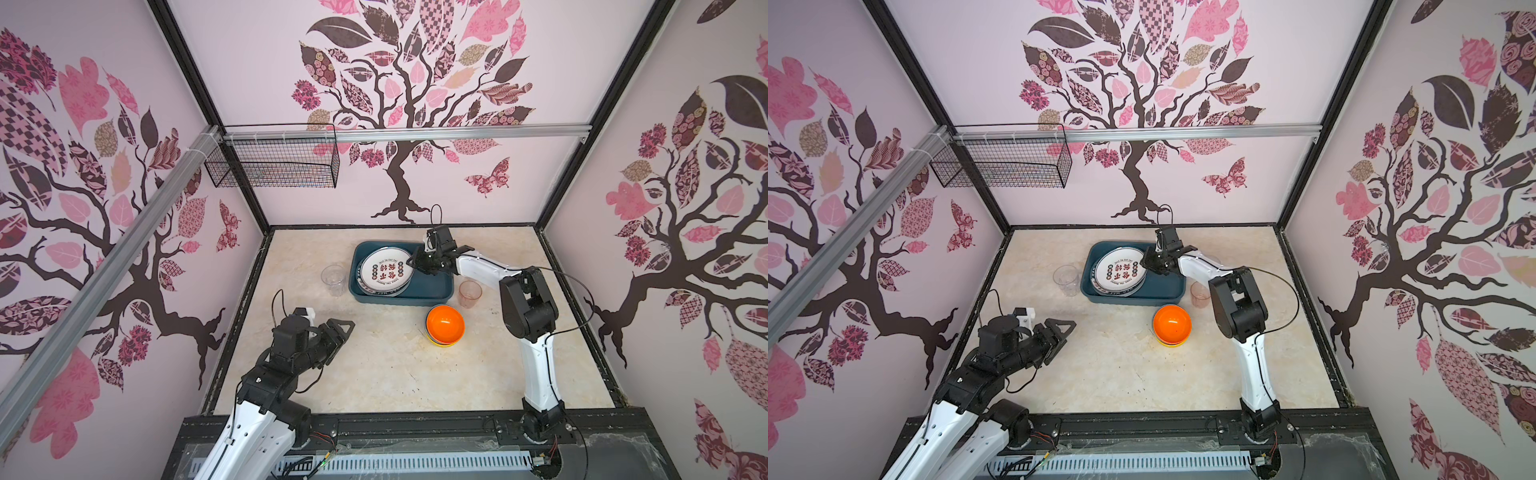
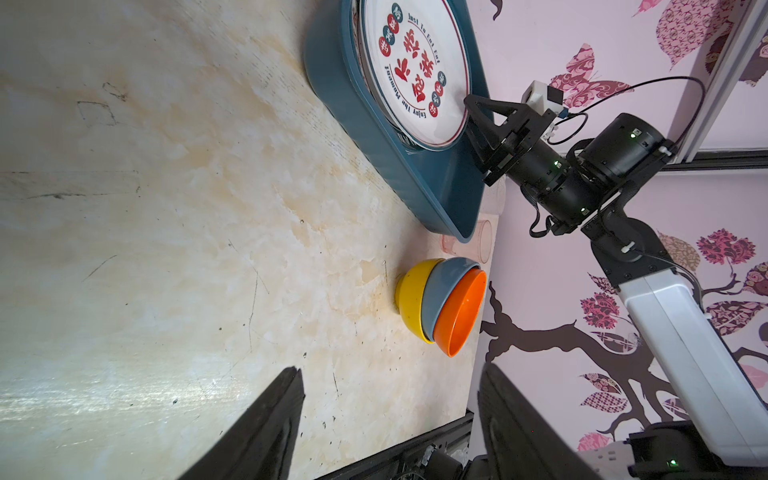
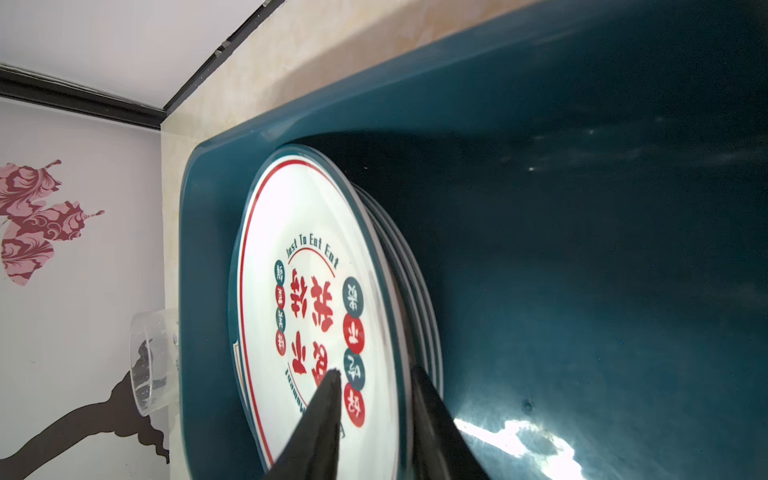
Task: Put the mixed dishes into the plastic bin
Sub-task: 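Lower the red-print plate upright against the plates in the bin with the right gripper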
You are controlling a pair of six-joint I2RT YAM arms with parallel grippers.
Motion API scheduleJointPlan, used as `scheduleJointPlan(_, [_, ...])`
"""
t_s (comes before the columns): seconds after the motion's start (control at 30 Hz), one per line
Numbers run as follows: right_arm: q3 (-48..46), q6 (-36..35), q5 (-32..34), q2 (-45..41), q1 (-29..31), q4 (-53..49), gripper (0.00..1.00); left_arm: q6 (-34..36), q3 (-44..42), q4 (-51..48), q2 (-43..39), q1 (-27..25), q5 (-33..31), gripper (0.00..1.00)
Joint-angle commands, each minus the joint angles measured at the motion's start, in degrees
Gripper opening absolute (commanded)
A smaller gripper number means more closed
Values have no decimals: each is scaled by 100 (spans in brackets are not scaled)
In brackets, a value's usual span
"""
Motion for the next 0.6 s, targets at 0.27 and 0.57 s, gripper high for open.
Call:
scheduleJointPlan(0.27, [315,-93,46,346,50,-264,36,-25,-189,25,-150,21,14,70])
scheduleJointPlan(0.57, [319,-126,99,344,50,-371,39,-31,-207,-9,-192,19,-4,70])
